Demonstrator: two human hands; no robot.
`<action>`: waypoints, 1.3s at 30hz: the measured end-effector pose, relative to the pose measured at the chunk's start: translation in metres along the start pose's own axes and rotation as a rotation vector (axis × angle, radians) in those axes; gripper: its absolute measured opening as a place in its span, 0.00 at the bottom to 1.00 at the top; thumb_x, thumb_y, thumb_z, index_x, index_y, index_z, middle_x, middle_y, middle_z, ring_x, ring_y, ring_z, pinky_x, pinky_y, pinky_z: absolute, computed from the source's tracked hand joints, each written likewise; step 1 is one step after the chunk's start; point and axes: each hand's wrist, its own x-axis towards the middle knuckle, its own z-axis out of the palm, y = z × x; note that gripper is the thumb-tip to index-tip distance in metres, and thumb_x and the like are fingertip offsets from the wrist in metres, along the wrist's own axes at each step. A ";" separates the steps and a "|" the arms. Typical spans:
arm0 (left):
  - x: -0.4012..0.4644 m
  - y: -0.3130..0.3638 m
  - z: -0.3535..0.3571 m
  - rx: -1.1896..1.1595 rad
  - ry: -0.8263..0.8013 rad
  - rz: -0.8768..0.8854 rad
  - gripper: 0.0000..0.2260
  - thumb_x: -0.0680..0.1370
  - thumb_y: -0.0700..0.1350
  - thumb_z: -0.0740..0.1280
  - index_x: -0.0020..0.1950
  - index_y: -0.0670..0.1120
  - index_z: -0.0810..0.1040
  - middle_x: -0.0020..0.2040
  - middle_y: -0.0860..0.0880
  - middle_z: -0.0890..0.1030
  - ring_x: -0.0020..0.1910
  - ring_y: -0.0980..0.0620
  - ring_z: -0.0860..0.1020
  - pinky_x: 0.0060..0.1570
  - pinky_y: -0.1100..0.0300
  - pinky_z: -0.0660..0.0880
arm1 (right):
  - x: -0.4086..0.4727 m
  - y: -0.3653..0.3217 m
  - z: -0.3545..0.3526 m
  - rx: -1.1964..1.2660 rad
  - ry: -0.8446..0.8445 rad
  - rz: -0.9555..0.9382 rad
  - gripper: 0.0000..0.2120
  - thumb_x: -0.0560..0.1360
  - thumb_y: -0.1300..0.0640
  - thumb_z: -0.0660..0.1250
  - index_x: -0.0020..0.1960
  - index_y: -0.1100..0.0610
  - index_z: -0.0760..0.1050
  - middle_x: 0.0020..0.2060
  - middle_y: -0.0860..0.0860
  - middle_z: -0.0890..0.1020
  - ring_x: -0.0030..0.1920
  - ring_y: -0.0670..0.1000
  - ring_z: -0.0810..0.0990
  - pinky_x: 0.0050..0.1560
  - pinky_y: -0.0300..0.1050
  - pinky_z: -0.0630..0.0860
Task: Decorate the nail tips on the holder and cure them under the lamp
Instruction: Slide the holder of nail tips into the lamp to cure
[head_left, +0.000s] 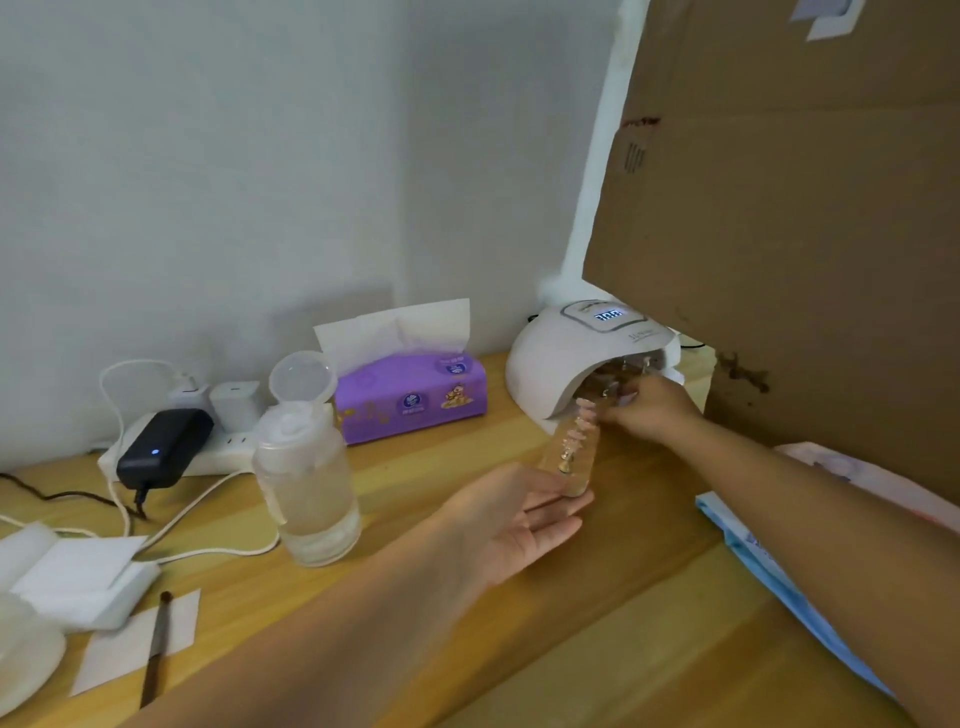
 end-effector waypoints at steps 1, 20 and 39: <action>0.004 0.000 0.002 -0.011 -0.006 -0.005 0.13 0.73 0.29 0.64 0.56 0.36 0.74 0.48 0.40 0.83 0.43 0.48 0.82 0.39 0.58 0.77 | 0.002 0.001 0.001 -0.013 0.019 -0.004 0.14 0.72 0.49 0.69 0.52 0.57 0.76 0.45 0.54 0.77 0.47 0.53 0.74 0.44 0.42 0.67; 0.034 -0.003 0.030 -0.076 0.010 -0.018 0.14 0.75 0.28 0.60 0.60 0.35 0.72 0.49 0.39 0.80 0.42 0.48 0.80 0.35 0.58 0.77 | 0.015 0.020 -0.009 -0.030 0.146 -0.038 0.12 0.70 0.49 0.70 0.32 0.53 0.73 0.29 0.50 0.74 0.33 0.49 0.74 0.28 0.39 0.64; 0.061 -0.004 0.084 -0.295 0.187 0.044 0.07 0.76 0.29 0.61 0.42 0.39 0.73 0.39 0.42 0.76 0.41 0.50 0.76 0.48 0.59 0.75 | 0.005 0.009 -0.025 0.162 -0.056 0.178 0.08 0.77 0.58 0.62 0.47 0.63 0.74 0.30 0.56 0.74 0.25 0.50 0.70 0.21 0.35 0.64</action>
